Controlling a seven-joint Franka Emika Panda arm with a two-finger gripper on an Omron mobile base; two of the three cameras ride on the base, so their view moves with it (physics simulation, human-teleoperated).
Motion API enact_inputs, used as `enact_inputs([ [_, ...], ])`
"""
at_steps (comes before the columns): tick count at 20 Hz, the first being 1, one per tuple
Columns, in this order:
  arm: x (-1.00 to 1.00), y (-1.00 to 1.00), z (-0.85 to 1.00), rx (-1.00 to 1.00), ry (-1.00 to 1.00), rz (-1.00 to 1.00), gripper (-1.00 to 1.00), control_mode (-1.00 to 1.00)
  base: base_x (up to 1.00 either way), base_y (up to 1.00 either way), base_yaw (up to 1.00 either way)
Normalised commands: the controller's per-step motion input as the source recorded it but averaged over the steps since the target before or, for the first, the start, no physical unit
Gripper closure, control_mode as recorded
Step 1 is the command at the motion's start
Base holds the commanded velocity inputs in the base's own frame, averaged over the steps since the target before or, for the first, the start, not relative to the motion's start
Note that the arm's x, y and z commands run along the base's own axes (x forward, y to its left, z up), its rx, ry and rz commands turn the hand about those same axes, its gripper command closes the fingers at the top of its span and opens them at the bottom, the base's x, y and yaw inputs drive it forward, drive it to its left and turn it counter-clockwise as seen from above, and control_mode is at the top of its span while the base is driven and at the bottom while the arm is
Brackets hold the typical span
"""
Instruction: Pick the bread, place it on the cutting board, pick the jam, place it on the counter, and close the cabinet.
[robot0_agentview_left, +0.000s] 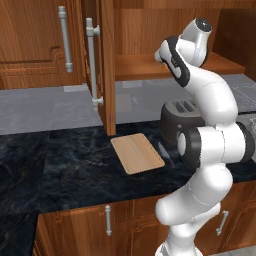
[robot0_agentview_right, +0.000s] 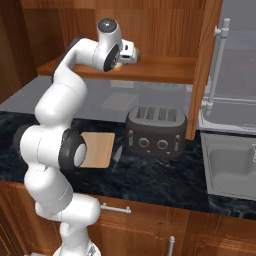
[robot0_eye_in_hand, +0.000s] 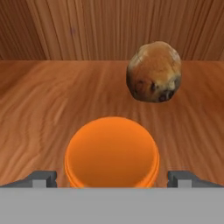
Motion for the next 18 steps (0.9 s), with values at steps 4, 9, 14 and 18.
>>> enact_inputs([
  [4,0.15,0.0,0.0,0.0,0.0,0.0,-1.0,-1.0,0.0,0.0,0.0],
  [9,0.07,0.0,0.0,0.0,0.0,0.0,1.0,-1.0,0.0,0.0,0.0],
  [14,0.0,0.0,-0.03,0.0,0.0,0.0,1.0,-1.0,0.0,0.0,0.0],
  [18,0.0,0.0,0.0,0.0,0.0,0.0,1.0,-1.0,0.0,0.0,0.0],
])
